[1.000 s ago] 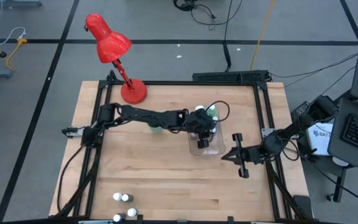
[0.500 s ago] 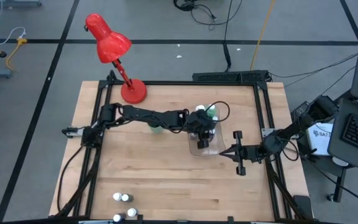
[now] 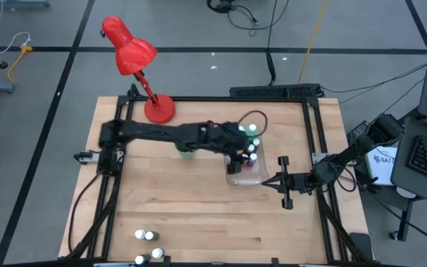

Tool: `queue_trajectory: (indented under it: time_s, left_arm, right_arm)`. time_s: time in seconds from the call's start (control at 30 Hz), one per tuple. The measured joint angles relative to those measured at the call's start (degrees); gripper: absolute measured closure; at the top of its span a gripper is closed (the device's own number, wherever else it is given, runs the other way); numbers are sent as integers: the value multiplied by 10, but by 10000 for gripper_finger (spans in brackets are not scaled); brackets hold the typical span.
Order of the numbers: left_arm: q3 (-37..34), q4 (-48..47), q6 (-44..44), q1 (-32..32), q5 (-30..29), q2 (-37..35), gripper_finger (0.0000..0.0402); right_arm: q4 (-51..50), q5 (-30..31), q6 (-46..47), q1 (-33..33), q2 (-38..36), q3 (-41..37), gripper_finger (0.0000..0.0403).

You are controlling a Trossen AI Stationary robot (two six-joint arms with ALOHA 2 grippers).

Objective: Pick & Place Paint Supplies
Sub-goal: Put the small green paint bottle into the transparent bin

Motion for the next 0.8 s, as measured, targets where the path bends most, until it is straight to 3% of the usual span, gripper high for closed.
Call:
queue_trajectory:
  time_s: [0.17, 0.23, 0.37, 0.5, 0.63, 0.8]
  left_arm:
    - [1, -191, -32, -24, -5, -120, 177]
    - [1, -280, -52, -44, -41, -163, 194]
    - [0, -459, -166, -94, -169, -218, 252]
    - [-11, -603, -284, -159, -197, -238, 328]
    - [-55, -655, -380, -244, -189, -254, 392]
    - [-114, -608, -424, -368, -155, -261, 380]
  right_arm:
    - [-5, -2, 1, 0, 0, 0, 399]
    - [-5, -2, 1, 0, 0, 0, 399]
    - [-8, -2, 5, 0, 0, 0, 399]
    - [-8, -2, 18, 0, 0, 0, 399]
    - [-8, -2, 18, 0, 0, 0, 399]
    - [-14, -2, 18, 0, 0, 0, 399]
